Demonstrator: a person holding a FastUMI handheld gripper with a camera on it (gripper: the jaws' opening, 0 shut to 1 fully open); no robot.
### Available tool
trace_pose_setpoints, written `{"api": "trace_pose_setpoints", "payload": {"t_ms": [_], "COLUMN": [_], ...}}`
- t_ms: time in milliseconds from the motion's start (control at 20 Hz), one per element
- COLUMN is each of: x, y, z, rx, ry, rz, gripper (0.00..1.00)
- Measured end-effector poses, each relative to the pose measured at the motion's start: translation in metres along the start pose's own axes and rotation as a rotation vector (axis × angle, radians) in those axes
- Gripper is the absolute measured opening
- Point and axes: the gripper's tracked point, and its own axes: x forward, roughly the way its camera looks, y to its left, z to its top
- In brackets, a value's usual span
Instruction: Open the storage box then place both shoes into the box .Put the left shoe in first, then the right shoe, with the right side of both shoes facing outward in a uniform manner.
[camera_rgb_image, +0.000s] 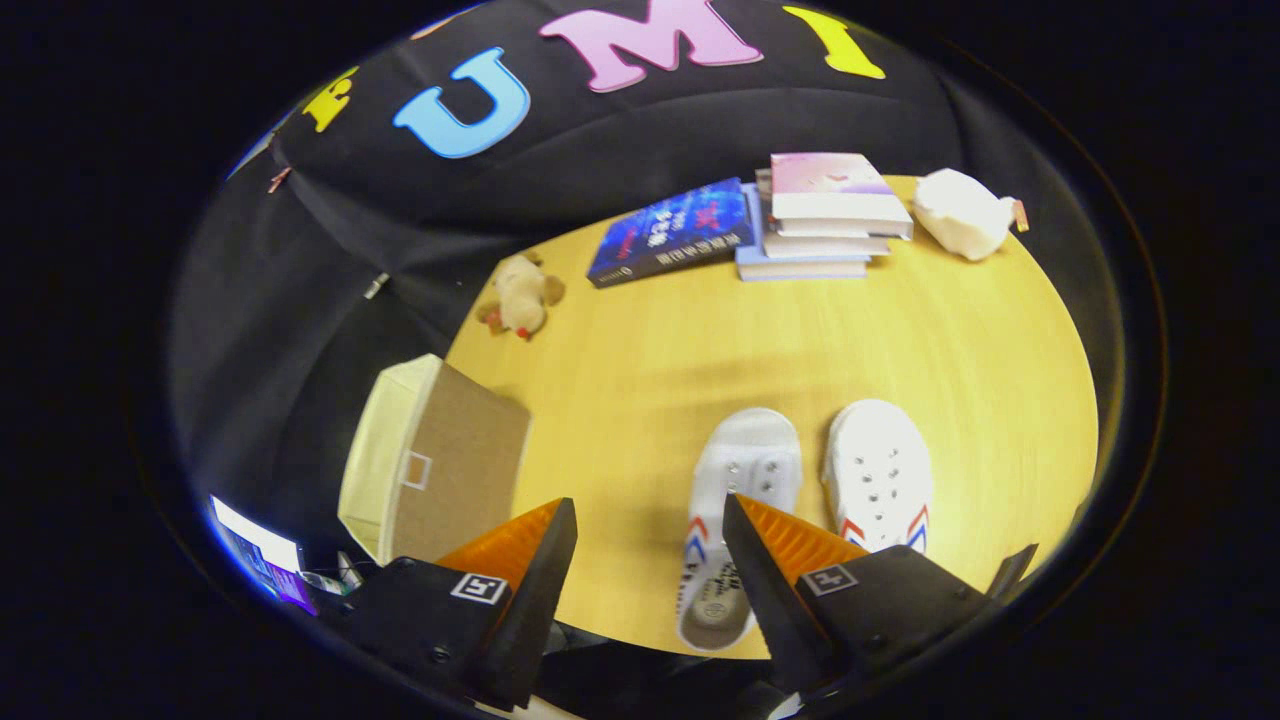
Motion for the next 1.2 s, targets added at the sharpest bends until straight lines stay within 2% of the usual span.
{"api": "trace_pose_setpoints", "payload": {"t_ms": [150,250,300,350,600,700,750,850,1050,1100,1200], "x": [0.013,0.024,0.03,0.034,0.06,0.064,0.064,0.065,0.062,0.062,0.059], "y": [-0.032,-0.047,-0.056,-0.061,-0.069,-0.076,-0.081,-0.08,-0.079,-0.079,-0.078], "z": [-0.025,-0.039,-0.045,-0.049,-0.051,-0.053,-0.053,-0.053,-0.055,-0.053,-0.049], "rx": [0.011,-0.005,-0.012,-0.015,-0.002,-0.01,-0.011,-0.03,-0.004,0.021,0.043], "ry": [0.083,0.127,0.144,0.16,0.186,0.202,0.196,0.174,0.171,0.173,0.16], "rz": [-0.064,-0.104,-0.13,-0.147,-0.161,-0.195,-0.228,-0.239,-0.256,-0.253,-0.236], "gripper": [0.77,0.77,0.69,0.66,0.66,0.51,0.41,0.22,0.22,0.11,0.08]}}
